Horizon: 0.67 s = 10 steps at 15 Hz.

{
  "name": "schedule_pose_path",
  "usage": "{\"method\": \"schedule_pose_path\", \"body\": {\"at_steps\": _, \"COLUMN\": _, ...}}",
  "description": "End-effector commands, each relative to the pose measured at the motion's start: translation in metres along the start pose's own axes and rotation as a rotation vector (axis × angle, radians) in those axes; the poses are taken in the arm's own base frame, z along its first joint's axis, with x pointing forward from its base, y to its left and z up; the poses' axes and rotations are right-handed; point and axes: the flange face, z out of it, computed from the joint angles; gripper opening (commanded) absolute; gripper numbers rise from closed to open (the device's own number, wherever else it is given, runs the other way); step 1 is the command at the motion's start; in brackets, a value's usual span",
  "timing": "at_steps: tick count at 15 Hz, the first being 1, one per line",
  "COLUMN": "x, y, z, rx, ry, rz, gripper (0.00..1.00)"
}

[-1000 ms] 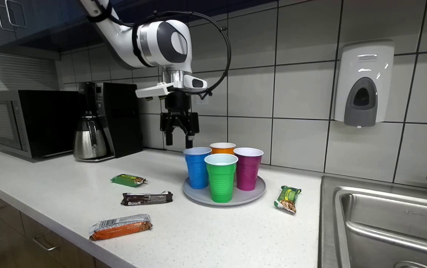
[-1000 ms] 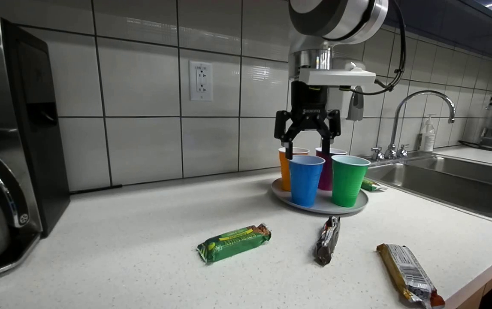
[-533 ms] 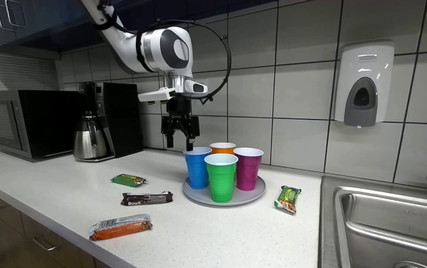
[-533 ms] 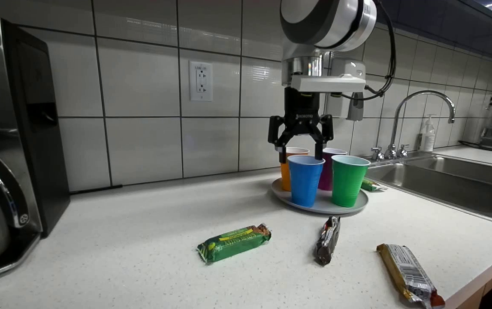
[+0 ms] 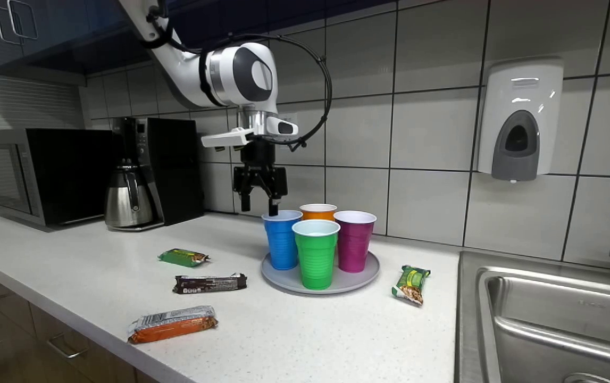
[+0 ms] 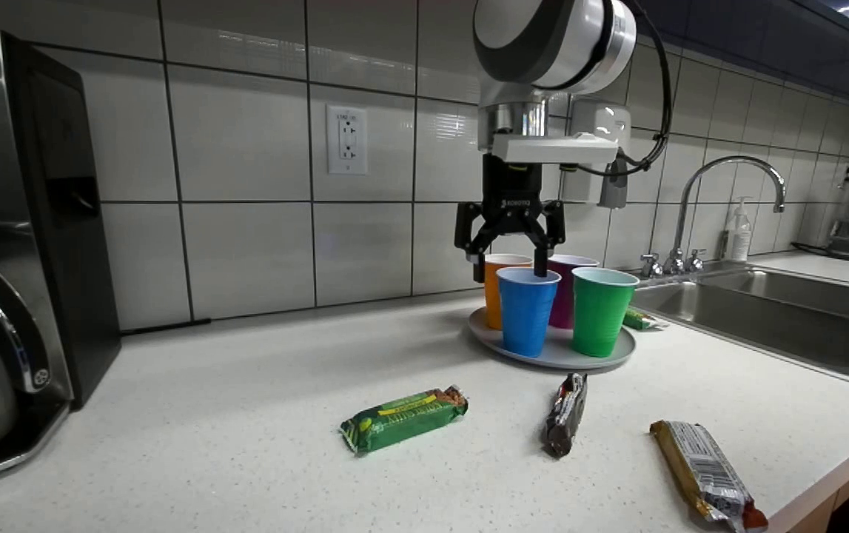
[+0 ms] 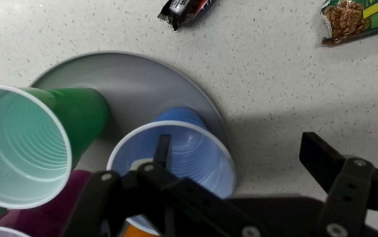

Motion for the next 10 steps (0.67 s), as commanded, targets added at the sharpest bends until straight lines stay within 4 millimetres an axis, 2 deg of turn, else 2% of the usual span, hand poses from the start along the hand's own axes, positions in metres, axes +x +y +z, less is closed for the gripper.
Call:
{"method": "schedule_pose_path", "body": {"at_steps": 1, "x": 0.0112, "y": 0.0005, "z": 0.0006, "rx": -0.009, "ry": -0.001, "rz": -0.004, "gripper": 1.00}}
{"method": "schedule_pose_path", "body": {"at_steps": 10, "x": 0.0202, "y": -0.0013, "z": 0.0064, "rx": -0.007, "ry": 0.000, "rz": 0.002, "gripper": 1.00}}
